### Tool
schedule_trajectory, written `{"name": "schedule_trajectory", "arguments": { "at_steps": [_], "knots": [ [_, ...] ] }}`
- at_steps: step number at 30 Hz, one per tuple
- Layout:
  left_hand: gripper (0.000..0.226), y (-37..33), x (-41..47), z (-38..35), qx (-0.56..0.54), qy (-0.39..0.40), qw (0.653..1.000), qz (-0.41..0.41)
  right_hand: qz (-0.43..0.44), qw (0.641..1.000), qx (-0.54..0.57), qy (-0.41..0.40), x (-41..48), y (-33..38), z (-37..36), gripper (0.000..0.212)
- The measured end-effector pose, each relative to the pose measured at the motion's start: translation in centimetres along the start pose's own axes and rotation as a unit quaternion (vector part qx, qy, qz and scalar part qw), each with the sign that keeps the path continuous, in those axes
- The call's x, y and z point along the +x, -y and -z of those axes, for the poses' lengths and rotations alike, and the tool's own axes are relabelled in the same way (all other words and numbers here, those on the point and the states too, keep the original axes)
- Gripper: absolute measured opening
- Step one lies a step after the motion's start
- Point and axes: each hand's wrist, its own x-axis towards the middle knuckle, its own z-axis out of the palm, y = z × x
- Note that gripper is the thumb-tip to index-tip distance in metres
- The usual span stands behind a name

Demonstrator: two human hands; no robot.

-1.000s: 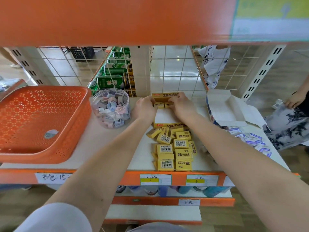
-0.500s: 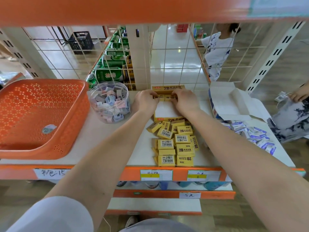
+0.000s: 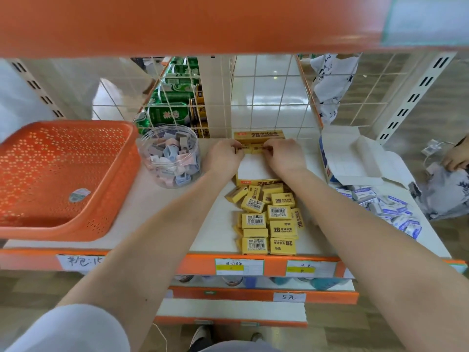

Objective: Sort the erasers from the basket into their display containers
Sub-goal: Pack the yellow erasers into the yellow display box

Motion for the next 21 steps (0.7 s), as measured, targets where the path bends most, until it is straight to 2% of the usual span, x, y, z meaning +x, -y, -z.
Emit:
{"name": "schedule_trajectory", "arguments": {
  "at_steps": [3, 7, 11, 13, 18, 21],
  "knots": [
    [0.034, 0.6, -1.1, 0.4, -0.021, -0.007, 1.0, -0.016, 0.017, 0.999, -0.021, 0.033, -0.2, 0.3, 0.2, 0.032],
    [0.035, 0.9, -2.9, 0.9, -0.057, -0.03, 0.997, -0.03, 0.031, 0.997, -0.017, 0.074, -0.4, 0.6, 1.1, 0.028],
    [0.031, 0.3, -4.6, 1.7, -0.071, -0.047, 0.995, -0.053, 0.052, 0.996, 0.075, -0.009, -1.3, 0.3, 3.3, 0.029],
    [0.028, 0.0, -5.5, 2.0, -0.073, -0.042, 0.994, -0.066, 0.072, 0.992, 0.104, -0.008, -1.9, 0.1, 4.3, 0.031],
    [0.023, -0.1, -7.6, 2.2, -0.097, -0.044, 0.992, -0.061, 0.112, 0.987, 0.093, 0.067, -3.6, -1.3, 6.3, 0.028],
    [0.02, -0.3, -9.2, 2.3, -0.138, -0.012, 0.988, -0.066, 0.163, 0.97, 0.097, 0.152, -4.9, -2.1, 7.2, 0.023]
  ]
}}
